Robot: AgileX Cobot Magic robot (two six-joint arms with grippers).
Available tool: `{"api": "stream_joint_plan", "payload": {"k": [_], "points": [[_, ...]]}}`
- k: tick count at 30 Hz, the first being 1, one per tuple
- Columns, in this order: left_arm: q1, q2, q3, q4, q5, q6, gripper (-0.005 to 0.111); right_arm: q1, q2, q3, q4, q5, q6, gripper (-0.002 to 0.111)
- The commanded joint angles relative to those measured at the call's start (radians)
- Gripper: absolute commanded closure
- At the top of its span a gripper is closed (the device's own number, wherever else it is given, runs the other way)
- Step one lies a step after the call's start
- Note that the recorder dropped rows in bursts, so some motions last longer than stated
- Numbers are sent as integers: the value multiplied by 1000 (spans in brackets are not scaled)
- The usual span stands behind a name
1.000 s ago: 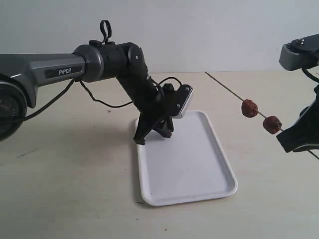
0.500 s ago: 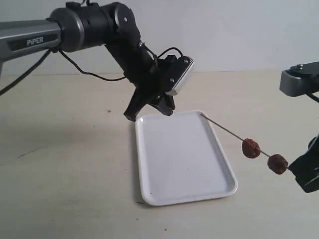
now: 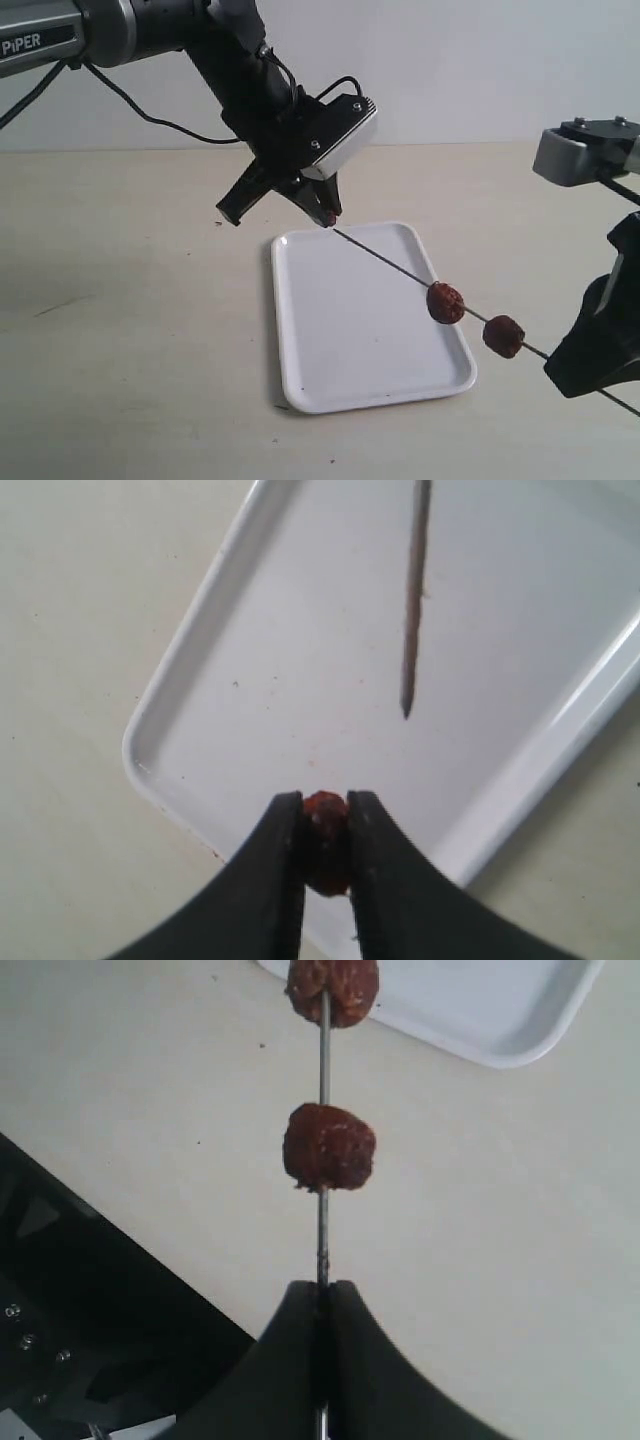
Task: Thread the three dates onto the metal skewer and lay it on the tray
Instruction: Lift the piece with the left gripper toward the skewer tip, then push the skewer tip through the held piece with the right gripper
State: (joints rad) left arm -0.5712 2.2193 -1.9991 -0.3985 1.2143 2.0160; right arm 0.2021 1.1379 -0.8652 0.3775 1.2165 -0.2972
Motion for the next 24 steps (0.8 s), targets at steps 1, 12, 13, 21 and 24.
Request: {"api": "stream_joint_plan", "payload": {"k": [1, 12, 13, 21, 24], "points": [[3, -12, -1, -9, 7, 13, 90, 2, -7, 0, -20, -35, -6, 108], [3, -12, -1, -13, 7, 29, 90, 2, 34, 0, -20, -60, -6, 108], [3, -12, -1, -20, 7, 34, 90, 2, 40, 0, -20, -59, -6, 108], [3, -12, -1, -38, 7, 50, 90, 2, 44, 0, -24, -87, -8, 108], [3, -12, -1, -38, 7, 50, 90, 2, 44, 0, -40, -96, -6, 108]]}}
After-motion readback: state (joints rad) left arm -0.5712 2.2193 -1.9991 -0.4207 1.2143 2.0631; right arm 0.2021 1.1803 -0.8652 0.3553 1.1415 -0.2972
